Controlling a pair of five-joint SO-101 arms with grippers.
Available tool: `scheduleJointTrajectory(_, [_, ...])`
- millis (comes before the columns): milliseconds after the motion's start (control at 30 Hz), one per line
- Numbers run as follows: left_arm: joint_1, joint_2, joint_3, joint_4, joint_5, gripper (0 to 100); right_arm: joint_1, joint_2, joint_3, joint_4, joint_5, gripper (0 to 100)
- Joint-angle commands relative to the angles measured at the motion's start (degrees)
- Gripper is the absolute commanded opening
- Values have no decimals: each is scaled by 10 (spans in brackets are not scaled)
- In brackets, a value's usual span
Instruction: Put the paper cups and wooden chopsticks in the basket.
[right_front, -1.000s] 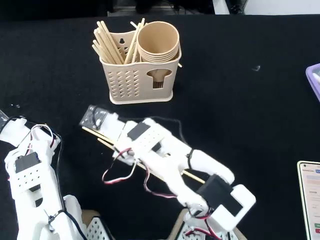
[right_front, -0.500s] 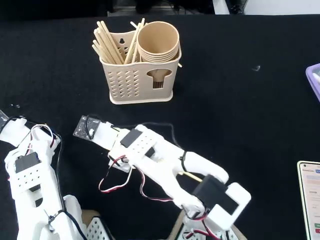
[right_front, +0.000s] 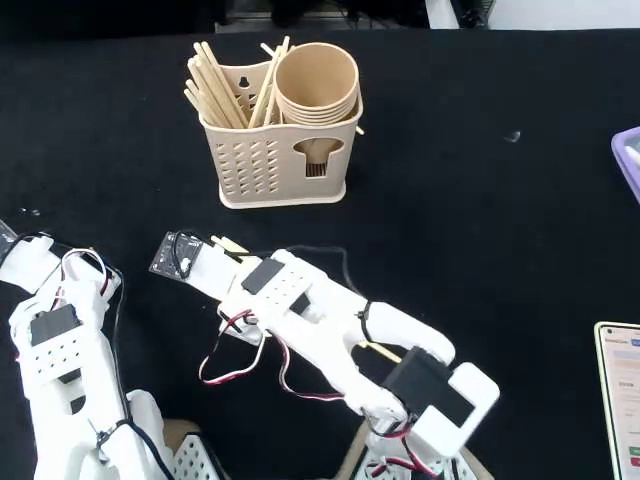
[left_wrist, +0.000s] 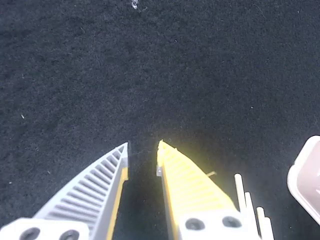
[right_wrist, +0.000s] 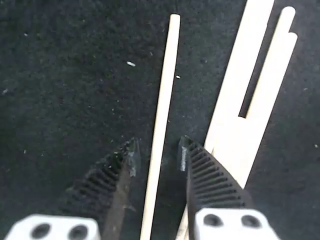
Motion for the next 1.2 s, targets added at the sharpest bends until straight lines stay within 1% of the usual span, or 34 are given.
scheduleJointTrajectory(0, [-1, -15, -9, -10, 1, 109, 11, -66, 8, -9, -2, 132])
scheduleJointTrajectory(200, [-1, -15, -9, -10, 1, 109, 58, -71, 31, -56, -2, 197])
scheduleJointTrajectory(333, [0, -15, -9, -10, 1, 109, 53, -69, 44, -78, -4, 197])
scheduleJointTrajectory(533, [0, -15, -9, -10, 1, 109, 51, -25, 27, -79, -2, 197])
scheduleJointTrajectory(600, [0, -15, -9, -10, 1, 109, 49, -15, 23, -78, -2, 172])
scheduleJointTrajectory(700, [0, -15, -9, -10, 1, 109, 49, -24, 21, -77, -2, 91])
scheduleJointTrajectory(767, [0, -15, -9, -10, 1, 109, 50, -37, 22, -77, -6, 57])
scheduleJointTrajectory(900, [0, -15, -9, -10, 1, 109, 53, -51, 30, -77, -7, 76])
scheduleJointTrajectory(1167, [0, -15, -9, -10, 1, 109, 53, -51, 32, -82, -7, 79])
